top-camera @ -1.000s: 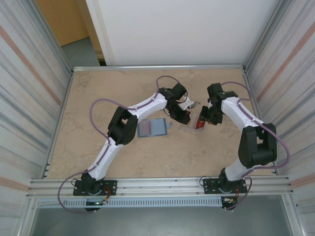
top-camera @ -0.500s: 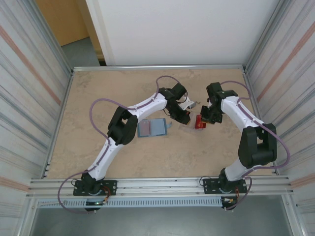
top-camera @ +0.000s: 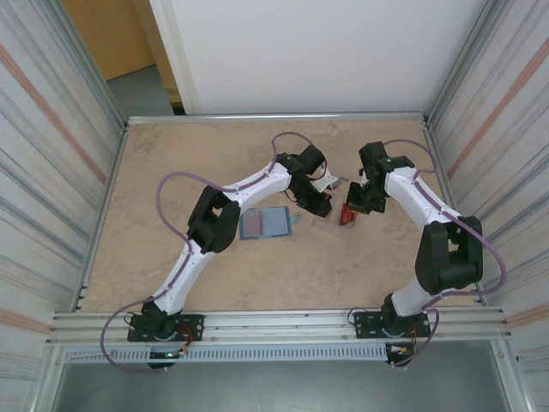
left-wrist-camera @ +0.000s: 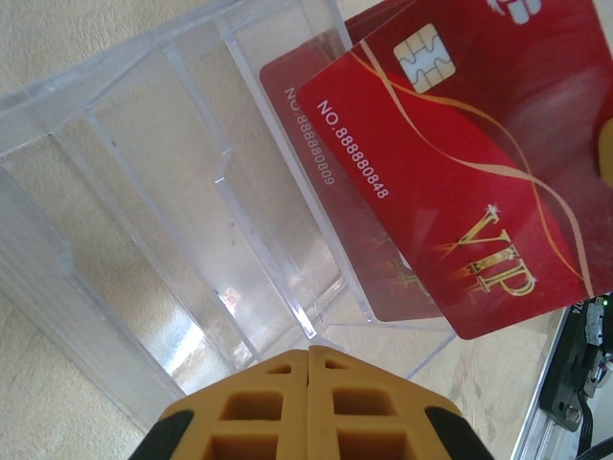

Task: Put the credit cards into the card holder
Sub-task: Pick up the credit card from the storage box.

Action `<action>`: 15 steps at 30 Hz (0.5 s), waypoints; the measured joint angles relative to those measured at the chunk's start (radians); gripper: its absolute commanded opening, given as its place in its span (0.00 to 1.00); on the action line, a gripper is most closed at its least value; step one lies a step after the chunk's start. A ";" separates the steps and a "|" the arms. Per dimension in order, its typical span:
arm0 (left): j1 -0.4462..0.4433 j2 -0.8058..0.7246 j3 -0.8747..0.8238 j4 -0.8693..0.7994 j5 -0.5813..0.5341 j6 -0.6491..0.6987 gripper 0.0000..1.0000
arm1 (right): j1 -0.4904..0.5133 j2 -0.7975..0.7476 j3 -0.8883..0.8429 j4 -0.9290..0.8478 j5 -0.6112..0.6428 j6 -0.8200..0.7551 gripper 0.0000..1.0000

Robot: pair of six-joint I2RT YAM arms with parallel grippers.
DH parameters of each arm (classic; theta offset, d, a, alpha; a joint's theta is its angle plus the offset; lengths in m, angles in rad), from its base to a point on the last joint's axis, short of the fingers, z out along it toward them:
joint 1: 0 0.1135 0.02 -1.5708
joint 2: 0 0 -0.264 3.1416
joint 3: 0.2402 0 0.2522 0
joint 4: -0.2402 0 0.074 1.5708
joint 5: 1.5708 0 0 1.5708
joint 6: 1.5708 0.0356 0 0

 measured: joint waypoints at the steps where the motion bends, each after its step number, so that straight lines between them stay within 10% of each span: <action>1: 0.000 0.000 0.000 0.000 0.000 0.000 0.00 | -0.001 -0.002 0.000 0.005 -0.012 0.001 0.00; 15: 0.000 0.000 0.000 0.000 0.000 0.000 0.02 | -0.014 -0.025 -0.016 0.055 -0.103 0.010 0.00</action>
